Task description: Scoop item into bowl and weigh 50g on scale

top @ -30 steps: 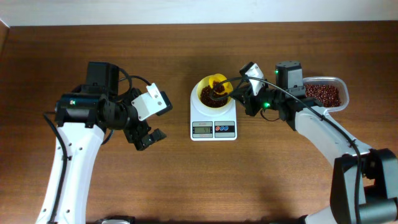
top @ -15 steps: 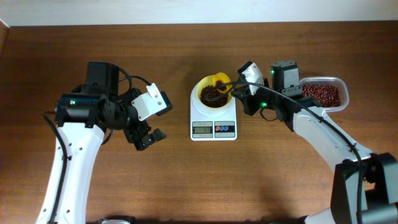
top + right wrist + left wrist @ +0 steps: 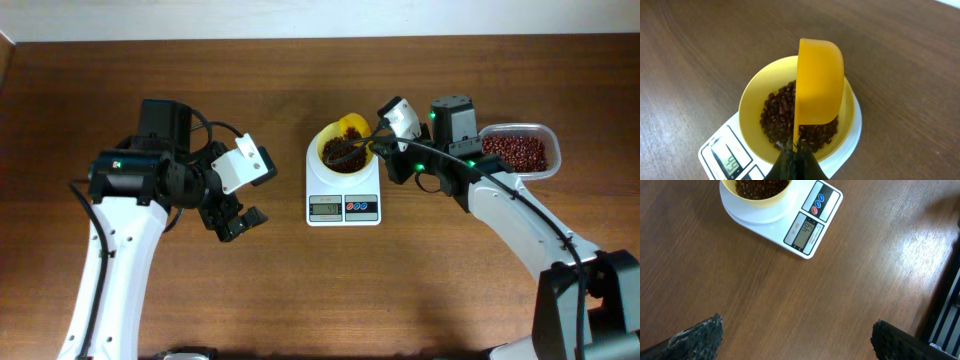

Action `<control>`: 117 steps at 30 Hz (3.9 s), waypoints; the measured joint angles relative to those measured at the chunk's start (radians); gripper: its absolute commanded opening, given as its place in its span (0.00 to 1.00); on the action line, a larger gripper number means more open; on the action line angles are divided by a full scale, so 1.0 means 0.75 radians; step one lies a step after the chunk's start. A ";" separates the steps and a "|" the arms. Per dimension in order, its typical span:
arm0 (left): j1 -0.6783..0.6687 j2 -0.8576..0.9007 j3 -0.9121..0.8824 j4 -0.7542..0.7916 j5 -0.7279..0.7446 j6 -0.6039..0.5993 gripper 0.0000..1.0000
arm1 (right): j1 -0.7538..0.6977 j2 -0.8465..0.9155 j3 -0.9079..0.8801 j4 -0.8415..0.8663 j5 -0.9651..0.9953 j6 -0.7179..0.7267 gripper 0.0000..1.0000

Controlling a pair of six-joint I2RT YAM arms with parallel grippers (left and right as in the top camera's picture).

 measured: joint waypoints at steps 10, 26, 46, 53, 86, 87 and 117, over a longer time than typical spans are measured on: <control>0.000 0.000 0.000 0.001 0.000 0.000 0.99 | 0.000 0.000 0.001 0.013 0.016 0.000 0.04; 0.000 0.000 0.000 0.001 0.000 0.000 0.99 | 0.000 0.000 0.001 0.013 0.009 0.002 0.04; 0.000 0.000 0.000 0.001 0.000 0.000 0.99 | -0.493 -0.001 0.001 -0.017 -0.529 0.402 0.04; -0.001 0.000 0.000 0.002 0.000 0.000 0.99 | -0.825 -0.117 0.007 -0.282 -0.378 0.168 0.04; 0.000 -0.001 0.000 0.001 0.000 0.000 0.99 | -0.128 -0.222 0.016 -0.211 -0.218 -0.131 0.04; 0.000 -0.001 0.000 0.001 0.000 0.000 0.99 | -0.083 -0.197 0.016 -0.188 -0.168 -0.131 0.04; -0.001 -0.001 0.000 0.001 0.000 0.000 0.99 | 0.174 0.040 0.016 -0.148 0.352 -0.285 0.04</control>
